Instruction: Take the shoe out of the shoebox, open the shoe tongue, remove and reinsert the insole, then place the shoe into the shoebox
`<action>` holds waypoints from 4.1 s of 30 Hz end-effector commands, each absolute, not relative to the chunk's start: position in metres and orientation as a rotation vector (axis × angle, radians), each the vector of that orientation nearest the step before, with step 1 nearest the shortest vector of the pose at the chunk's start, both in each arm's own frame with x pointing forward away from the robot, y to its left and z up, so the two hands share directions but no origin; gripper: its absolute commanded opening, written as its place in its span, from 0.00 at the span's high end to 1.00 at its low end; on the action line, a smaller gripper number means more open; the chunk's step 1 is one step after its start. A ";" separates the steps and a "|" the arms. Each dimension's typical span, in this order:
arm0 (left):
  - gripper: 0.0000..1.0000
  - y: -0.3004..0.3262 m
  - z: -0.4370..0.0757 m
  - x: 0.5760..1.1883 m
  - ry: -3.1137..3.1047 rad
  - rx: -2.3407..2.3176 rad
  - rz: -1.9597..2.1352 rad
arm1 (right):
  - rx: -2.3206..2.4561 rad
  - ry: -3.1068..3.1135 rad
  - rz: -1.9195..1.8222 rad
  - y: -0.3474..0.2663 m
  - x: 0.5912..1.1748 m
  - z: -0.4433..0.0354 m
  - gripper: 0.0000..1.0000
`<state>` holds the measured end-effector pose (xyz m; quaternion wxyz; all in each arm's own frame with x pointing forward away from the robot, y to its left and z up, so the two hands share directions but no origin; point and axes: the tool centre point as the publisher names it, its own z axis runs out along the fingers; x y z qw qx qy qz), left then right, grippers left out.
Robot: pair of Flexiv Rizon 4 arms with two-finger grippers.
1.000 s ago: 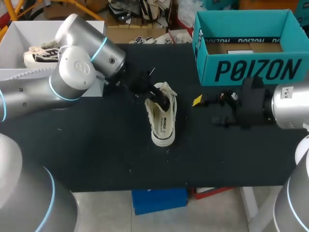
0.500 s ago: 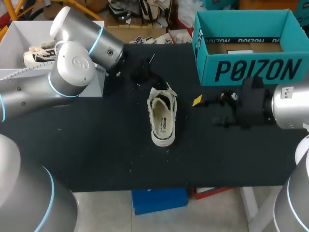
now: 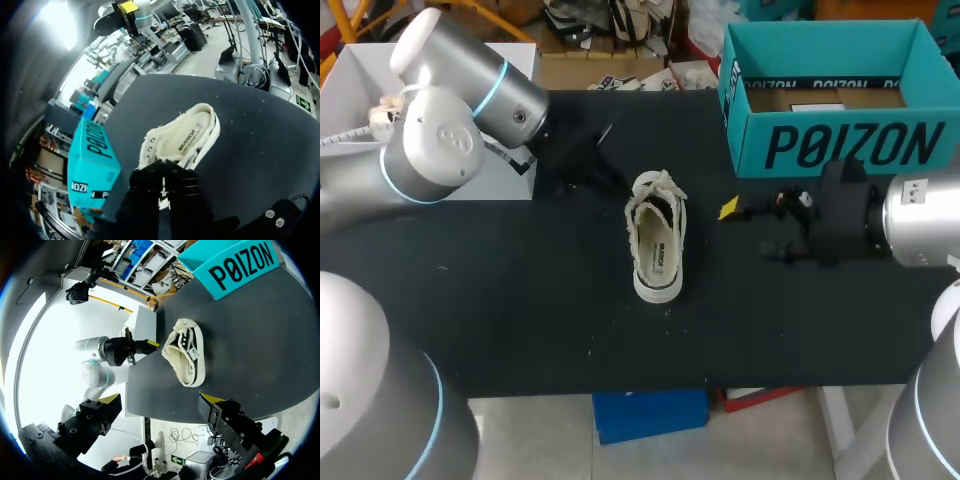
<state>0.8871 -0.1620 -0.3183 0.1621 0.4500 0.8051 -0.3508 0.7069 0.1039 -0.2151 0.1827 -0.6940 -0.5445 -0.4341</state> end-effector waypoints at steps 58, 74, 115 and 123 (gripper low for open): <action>0.55 -0.176 -0.401 0.880 2.047 2.100 -0.283 | -1.959 -1.536 -1.224 0.104 0.707 -0.215 0.00; 0.69 -0.181 -0.415 0.888 2.045 2.108 -0.236 | -1.959 -1.536 -1.224 0.104 0.707 -0.215 0.00; 1.00 -0.118 -0.170 0.978 2.212 1.519 -0.287 | -1.959 -1.536 -1.224 0.104 0.707 -0.215 0.00; 1.00 -0.090 -0.166 0.990 2.275 1.382 -0.286 | -1.959 -1.536 -1.224 0.104 0.707 -0.215 0.00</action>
